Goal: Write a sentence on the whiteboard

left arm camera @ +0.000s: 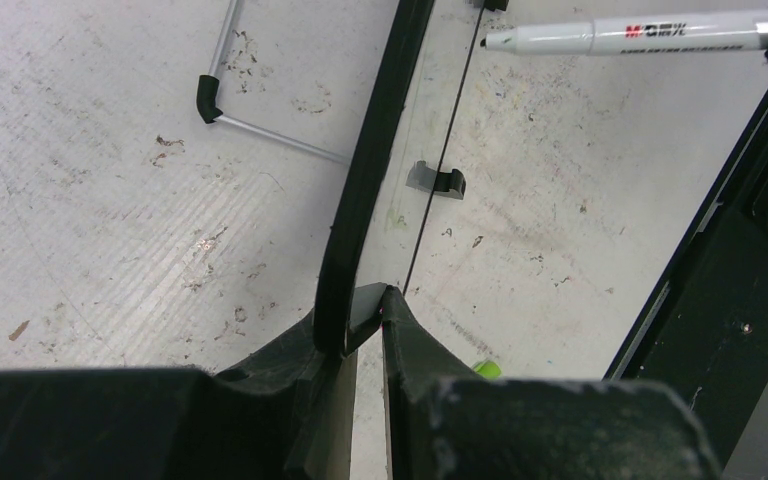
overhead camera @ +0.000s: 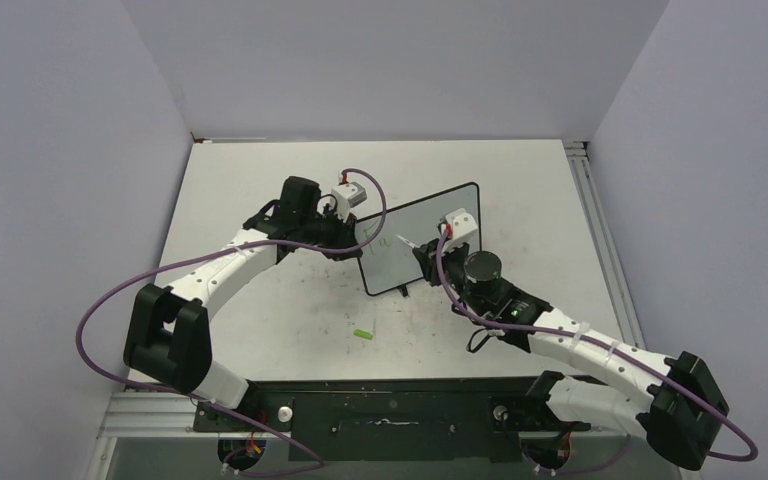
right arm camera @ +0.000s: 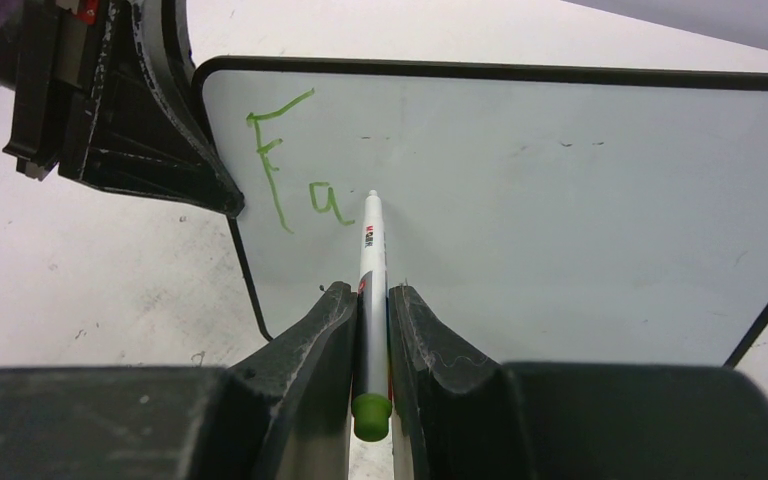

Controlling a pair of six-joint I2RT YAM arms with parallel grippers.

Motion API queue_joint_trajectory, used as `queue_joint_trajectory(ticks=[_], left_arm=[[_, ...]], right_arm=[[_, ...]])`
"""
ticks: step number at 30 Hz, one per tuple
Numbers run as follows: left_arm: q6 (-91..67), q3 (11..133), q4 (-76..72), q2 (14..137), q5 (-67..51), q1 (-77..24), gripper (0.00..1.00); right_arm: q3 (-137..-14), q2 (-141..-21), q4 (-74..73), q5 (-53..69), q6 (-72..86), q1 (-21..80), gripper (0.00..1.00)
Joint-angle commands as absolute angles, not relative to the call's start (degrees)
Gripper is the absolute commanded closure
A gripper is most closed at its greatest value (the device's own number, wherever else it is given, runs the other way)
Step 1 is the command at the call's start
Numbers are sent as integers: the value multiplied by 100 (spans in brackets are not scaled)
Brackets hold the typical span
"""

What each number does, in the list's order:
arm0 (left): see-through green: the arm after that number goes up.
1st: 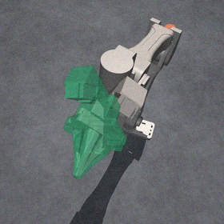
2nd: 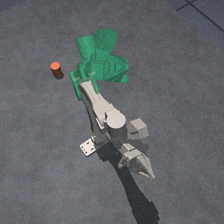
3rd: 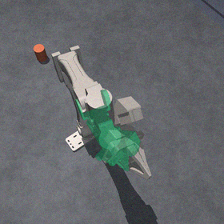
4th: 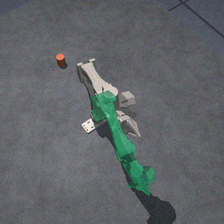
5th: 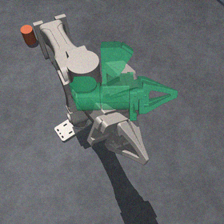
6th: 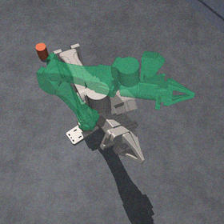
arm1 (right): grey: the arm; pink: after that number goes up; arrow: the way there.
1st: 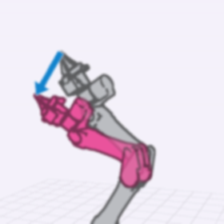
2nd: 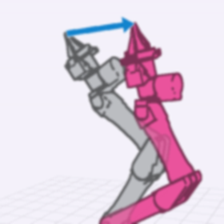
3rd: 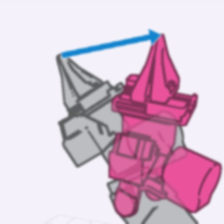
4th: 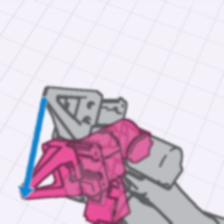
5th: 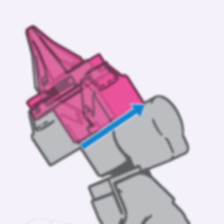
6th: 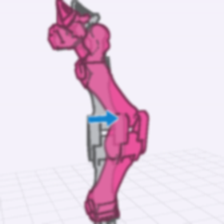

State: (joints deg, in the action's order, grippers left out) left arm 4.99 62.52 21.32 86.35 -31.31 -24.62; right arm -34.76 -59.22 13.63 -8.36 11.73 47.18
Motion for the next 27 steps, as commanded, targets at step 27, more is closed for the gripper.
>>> queue_joint_trajectory(ticks=[27], left_arm=[[800, 6442, 2283, 8622, -2747, -2461, 100]], right_arm=[[-3678, -6312, 2034, -700, 1222, 4714, 95]])
